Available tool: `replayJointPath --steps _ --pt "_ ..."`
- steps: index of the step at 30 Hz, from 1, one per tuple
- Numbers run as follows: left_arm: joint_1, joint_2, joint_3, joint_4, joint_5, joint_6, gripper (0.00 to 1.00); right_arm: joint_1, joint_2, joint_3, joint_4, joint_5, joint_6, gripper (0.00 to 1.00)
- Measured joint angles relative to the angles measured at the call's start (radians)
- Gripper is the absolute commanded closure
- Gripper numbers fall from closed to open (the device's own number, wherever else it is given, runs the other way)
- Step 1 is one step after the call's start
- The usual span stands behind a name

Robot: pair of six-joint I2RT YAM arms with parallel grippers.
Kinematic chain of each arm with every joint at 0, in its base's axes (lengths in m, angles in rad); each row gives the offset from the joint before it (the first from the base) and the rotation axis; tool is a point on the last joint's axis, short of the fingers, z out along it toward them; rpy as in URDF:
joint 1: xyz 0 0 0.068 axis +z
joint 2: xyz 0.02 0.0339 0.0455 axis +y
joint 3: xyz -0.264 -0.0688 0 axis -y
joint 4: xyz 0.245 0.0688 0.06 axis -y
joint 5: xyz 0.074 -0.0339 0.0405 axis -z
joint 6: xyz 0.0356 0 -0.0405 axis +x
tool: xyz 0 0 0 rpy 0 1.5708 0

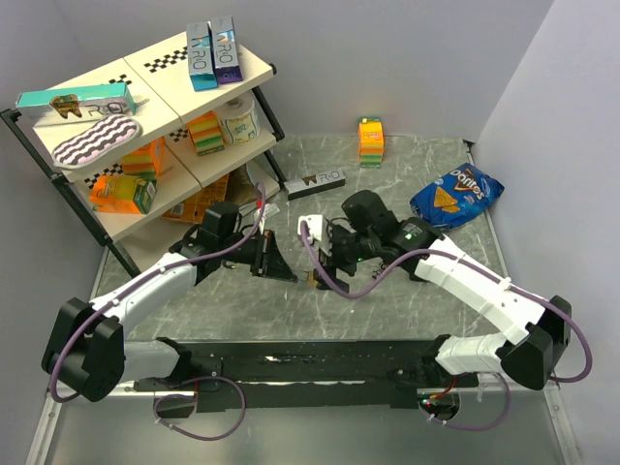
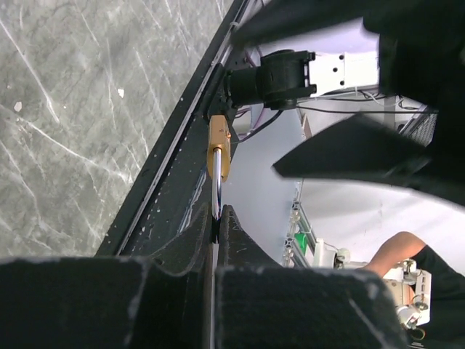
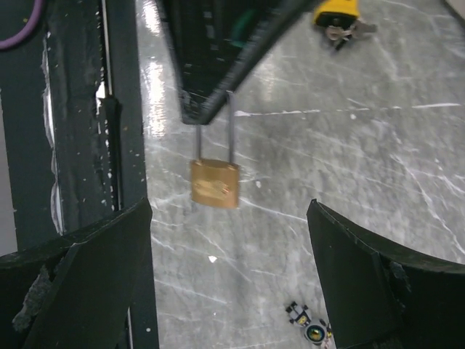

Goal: Lock with the key
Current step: Place the lock at the center of the board.

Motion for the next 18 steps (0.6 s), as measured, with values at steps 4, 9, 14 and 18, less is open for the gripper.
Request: replayJointPath --steps 4,9,14,18 --pt "0.001 0.000 0.000 0.021 0.000 -0.021 0.99 0.052 0.024 -0.007 0.003 0.026 0.001 0.09" --pt "0.008 0.000 0.000 0.038 0.006 -0.031 0.99 0.090 0.069 -0.012 0.024 0.058 0.010 0.23" --pt "0.011 0.000 0.000 0.039 0.008 -0.046 0.99 0.112 0.076 -0.016 0.049 0.101 0.022 0.53" --pt "0.012 0.000 -0.002 0.040 0.003 -0.046 0.95 0.113 0.076 -0.027 0.076 0.131 0.037 0.78"
